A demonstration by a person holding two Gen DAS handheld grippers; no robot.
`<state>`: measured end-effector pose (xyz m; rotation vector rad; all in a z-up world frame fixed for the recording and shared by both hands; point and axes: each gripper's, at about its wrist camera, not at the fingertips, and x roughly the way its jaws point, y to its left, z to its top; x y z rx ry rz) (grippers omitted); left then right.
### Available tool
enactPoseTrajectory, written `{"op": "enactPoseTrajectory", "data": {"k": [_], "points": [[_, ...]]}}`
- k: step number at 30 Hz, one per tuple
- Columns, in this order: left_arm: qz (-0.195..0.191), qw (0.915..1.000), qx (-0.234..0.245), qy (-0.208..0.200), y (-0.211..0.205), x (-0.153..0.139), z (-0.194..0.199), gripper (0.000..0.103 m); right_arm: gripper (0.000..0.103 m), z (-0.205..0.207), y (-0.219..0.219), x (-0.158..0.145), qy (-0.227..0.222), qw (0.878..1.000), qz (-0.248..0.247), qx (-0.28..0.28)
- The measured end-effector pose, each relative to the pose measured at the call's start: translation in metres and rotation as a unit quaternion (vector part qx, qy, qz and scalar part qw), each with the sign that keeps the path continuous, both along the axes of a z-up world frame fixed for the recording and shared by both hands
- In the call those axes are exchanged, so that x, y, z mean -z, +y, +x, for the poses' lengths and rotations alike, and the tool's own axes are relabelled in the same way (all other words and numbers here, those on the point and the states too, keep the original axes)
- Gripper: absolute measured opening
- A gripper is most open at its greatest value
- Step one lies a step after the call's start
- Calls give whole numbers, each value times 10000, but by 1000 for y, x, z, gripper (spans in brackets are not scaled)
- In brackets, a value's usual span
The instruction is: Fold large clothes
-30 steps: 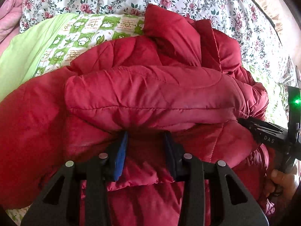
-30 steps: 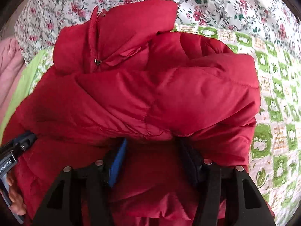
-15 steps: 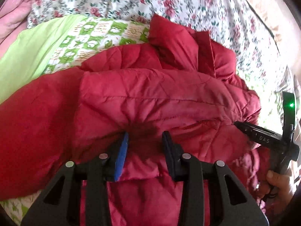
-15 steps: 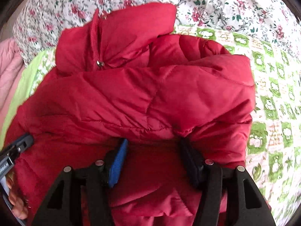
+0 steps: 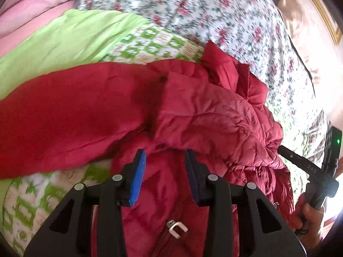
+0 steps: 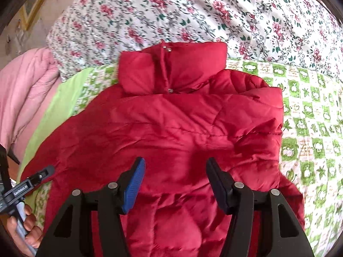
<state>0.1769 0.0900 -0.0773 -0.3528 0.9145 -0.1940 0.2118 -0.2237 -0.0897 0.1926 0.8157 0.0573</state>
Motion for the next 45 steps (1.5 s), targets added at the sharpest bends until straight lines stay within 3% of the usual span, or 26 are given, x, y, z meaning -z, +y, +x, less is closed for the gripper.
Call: {"op": "enactPoseTrajectory", "data": {"k": [9,16,24,30,36,40,42,45], "points": [[-495,9954,-755,312,55,20,-24,39,65,-22,25,2,64,9995,142,-272],[-784,9842,-1526,448,107,32,-44,39,65,-30,38,2,91,9987,162,-466],[-1042,9600,-2495,728,160,53,-65,40,65,-30,38,-4,-2,9989,185,-439],[-1656,9288,-3199,871,197,73,-68,39,65,-24,49,-2,14,9982,226,-551],[-1970,9066,-3690,553,224,66,-63,39,65,-17,61,0,62,9971,232,-718],[-1734,9072,-3824,252,234,54,-55,39,65,-15,63,3,86,9967,237,-768],[-1482,9150,-3746,215,232,50,-45,12,65,-13,63,6,132,9966,260,-770],[-1083,9275,-3578,-25,222,37,-38,7,65,-12,63,10,162,9965,280,-775]]}}
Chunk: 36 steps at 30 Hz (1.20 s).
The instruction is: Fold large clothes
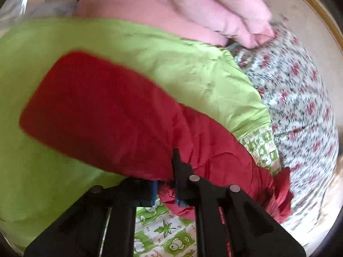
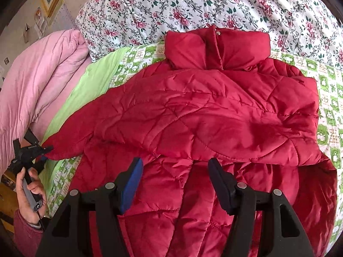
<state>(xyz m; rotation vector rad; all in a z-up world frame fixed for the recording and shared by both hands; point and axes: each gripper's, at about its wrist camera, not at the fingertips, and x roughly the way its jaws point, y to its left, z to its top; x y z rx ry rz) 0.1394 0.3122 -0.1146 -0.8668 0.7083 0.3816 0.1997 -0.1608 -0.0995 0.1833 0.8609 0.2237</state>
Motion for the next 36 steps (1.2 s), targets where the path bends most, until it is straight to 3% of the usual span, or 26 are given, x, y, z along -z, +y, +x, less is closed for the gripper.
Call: {"op": "enactPoseTrajectory", "data": {"k": [4,10,17,23,28,36], "points": [[536,9978,298,-240,-18,-22,6,6,65,-3,-6,1,-19,10000,39,25],[944,9891,877,-710,-49,-57,18,5,64,-5,-25,3,6,9996,179,229],[1488,9650,1748,-1269,-110,-100,34,5,64,-7,-40,2,-7,9989,326,345],[1653,9446,2442,-1441,-168,-107,52,5,64,-9,-52,0,-15,9982,441,415],[1877,9202,3052,-1578,-228,-101,63,5,64,-10,-68,-4,-53,9971,556,518],[2418,8677,4105,-1420,-335,-80,79,5,64,-6,-110,-10,-96,9914,995,848]]}}
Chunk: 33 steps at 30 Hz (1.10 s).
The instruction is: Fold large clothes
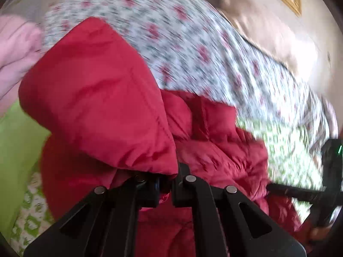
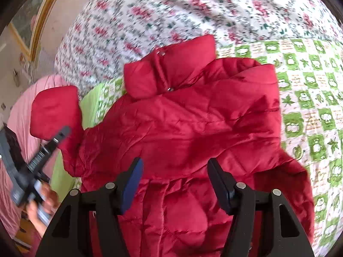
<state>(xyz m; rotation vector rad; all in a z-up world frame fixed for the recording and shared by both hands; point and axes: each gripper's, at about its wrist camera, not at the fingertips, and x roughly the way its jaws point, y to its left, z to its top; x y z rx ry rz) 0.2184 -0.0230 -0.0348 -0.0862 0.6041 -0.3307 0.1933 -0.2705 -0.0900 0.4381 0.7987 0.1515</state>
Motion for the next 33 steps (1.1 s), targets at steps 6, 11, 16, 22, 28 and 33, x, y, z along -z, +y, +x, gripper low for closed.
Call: {"op": "enactPoseTrajectory", "data": {"k": [6,11,16,22,28,33], "points": [[928,9940,587,11,-72,28,0,5,64,5,-27,3,-46,9993,294,221],[1583,9816,1065,-91,-107,49,-10,8,64,9,-52,11,-89,9969,645,444],[1940,9713,1367,-137,-117,63,-21,23,66,12,-67,17,-61,9942,922,551],[1752,9709,1632,-19,-114,63,-26,27,66,22,-67,16,-133,9900,1349,393],[1505,9742,1677,154,-114,62,-28,27,83,46,-54,20,47,9872,1575,249],[1437,9751,1669,267,-113,63,-22,27,83,61,-50,30,99,9811,1926,118]]}}
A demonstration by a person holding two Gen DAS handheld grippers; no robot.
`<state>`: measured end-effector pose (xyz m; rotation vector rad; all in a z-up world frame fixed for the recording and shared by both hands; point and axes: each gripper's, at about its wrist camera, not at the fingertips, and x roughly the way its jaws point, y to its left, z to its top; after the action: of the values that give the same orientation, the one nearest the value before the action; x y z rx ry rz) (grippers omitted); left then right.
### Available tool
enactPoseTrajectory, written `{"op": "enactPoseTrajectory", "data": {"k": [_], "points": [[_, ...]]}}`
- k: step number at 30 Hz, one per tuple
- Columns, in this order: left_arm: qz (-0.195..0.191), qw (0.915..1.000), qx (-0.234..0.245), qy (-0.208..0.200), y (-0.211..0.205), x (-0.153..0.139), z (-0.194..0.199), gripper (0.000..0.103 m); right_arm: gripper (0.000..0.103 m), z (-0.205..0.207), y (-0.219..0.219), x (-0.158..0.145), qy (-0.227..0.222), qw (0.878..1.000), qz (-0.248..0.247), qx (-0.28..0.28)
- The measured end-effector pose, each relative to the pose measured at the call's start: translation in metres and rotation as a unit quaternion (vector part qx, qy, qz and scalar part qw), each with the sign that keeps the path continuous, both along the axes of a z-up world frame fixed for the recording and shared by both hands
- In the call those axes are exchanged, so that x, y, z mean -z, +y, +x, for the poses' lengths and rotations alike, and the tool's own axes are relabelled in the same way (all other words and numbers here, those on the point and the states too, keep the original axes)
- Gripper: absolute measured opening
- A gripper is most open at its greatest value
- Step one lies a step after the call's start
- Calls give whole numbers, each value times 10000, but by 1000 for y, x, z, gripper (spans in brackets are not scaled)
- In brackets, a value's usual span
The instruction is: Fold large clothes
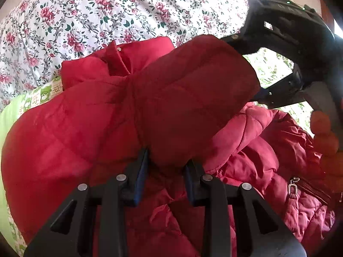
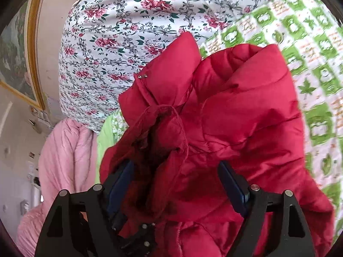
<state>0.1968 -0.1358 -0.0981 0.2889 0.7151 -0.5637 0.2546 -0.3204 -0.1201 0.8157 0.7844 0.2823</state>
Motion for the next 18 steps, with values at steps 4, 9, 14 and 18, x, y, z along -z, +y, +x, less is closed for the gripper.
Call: {"op": "enactPoseTrajectory", "data": {"k": [4,9,14,18], "points": [[-202,9996,-10,202,6,-2,5,27,83,1,1,-2,-161,9991,388,-90],[-406,9984,-14,395,12,-3,12,27,83,-13,-7,2,-339,9971,678,16],[-358,9985,-35,408,9,-3,13,28,84,-17,-17,14,-431,9903,1321,69],[-436,9979,-43,483,10,-6,14,29,85,-13,-6,8,-520,9905,1269,-107]]}}
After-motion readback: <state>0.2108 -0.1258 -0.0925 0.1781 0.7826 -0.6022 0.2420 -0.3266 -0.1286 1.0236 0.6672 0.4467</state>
